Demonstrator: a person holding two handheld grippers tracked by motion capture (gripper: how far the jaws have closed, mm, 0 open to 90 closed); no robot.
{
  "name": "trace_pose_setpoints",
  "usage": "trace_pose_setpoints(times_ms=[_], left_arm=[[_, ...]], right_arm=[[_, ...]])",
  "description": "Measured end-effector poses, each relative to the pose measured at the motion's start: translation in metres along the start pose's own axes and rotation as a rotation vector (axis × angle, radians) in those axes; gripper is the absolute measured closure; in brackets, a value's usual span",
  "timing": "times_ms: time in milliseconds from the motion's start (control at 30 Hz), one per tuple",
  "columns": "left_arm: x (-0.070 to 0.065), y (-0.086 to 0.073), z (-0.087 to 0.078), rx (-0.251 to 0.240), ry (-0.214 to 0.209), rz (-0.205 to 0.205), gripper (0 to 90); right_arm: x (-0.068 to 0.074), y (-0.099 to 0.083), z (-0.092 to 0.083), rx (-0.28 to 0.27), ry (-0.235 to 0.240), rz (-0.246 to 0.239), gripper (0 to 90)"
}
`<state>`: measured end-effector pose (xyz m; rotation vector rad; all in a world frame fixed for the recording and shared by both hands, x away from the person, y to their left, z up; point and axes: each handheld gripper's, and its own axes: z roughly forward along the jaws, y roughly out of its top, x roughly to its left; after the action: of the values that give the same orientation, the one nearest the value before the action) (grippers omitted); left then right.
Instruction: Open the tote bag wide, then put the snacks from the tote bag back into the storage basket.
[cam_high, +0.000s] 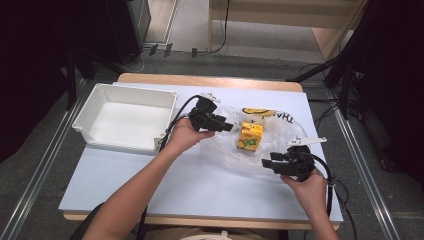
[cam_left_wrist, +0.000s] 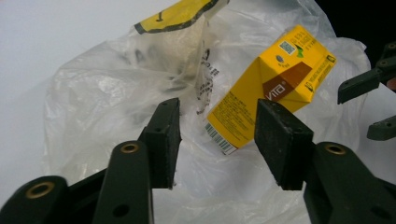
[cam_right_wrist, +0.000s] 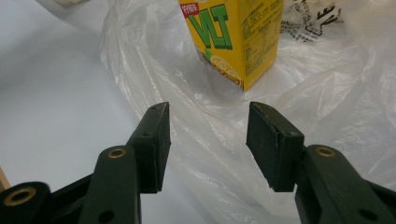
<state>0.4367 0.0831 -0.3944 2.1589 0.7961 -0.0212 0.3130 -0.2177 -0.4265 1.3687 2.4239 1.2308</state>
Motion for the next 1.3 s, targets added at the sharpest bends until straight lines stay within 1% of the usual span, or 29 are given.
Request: trace_pose_setpoints(times_ms=[133,200,300,400,467,500,633,767,800,867,933,967,1033,1133,1167,1300], left_arm=[[-0.005,0.001,0.002,-0.007,-0.010,0.025,48.3],[-0.007,0.002,0.004,-0.006,-0.014,0.036,47.3],[-0.010,0.002,0.006,-0.001,-0.029,0.047,46.3],[-0.012,0.002,0.010,0.007,-0.033,0.070,44.8],[-0.013,0.002,0.013,0.005,-0.041,0.075,43.7],[-0.014,0.002,0.015,0.009,-0.042,0.083,43.3],[-0.014,0.001,0.019,-0.007,-0.044,0.093,43.0],[-0.013,0.002,0.017,0.000,-0.050,0.093,43.1],[-0.013,0.002,0.015,-0.001,-0.061,0.091,43.1],[-0.016,0.002,0.012,-0.005,-0.065,0.104,42.9],[-0.020,0.003,0.012,-0.018,-0.081,0.114,41.6],[-0.021,0.003,0.014,-0.022,-0.085,0.118,40.8],[-0.024,0.003,0.018,-0.011,-0.095,0.133,40.2],[-0.027,0.003,0.024,-0.001,-0.099,0.149,39.0],[-0.027,0.003,0.026,-0.001,-0.093,0.155,38.3],[-0.026,0.003,0.035,-0.003,-0.095,0.154,38.4]], right_arm=[[0.000,0.000,0.002,-0.003,0.009,0.005,48.1],[0.000,-0.001,0.003,0.005,0.011,0.000,47.2],[-0.001,-0.001,0.004,0.012,0.017,-0.003,46.8],[-0.001,-0.001,0.004,0.003,0.018,-0.002,46.7],[-0.002,-0.001,0.003,0.005,0.017,0.000,47.0],[-0.003,-0.001,0.002,0.005,0.018,0.002,47.0],[-0.006,-0.003,0.001,0.001,0.011,0.011,46.9],[-0.008,-0.004,0.000,-0.002,0.008,0.017,47.0],[-0.008,-0.004,0.000,-0.001,0.007,0.017,46.9],[-0.008,-0.005,-0.001,0.000,0.005,0.021,46.8],[-0.009,-0.006,-0.001,-0.003,0.002,0.023,46.8],[-0.010,-0.006,-0.001,-0.002,0.004,0.025,46.8],[-0.010,-0.006,-0.001,0.000,0.000,0.029,46.8],[-0.011,-0.006,-0.001,0.000,0.001,0.029,46.8],[-0.011,-0.007,-0.002,-0.002,0.001,0.029,46.8],[-0.012,-0.008,-0.002,0.002,-0.002,0.031,46.6]])
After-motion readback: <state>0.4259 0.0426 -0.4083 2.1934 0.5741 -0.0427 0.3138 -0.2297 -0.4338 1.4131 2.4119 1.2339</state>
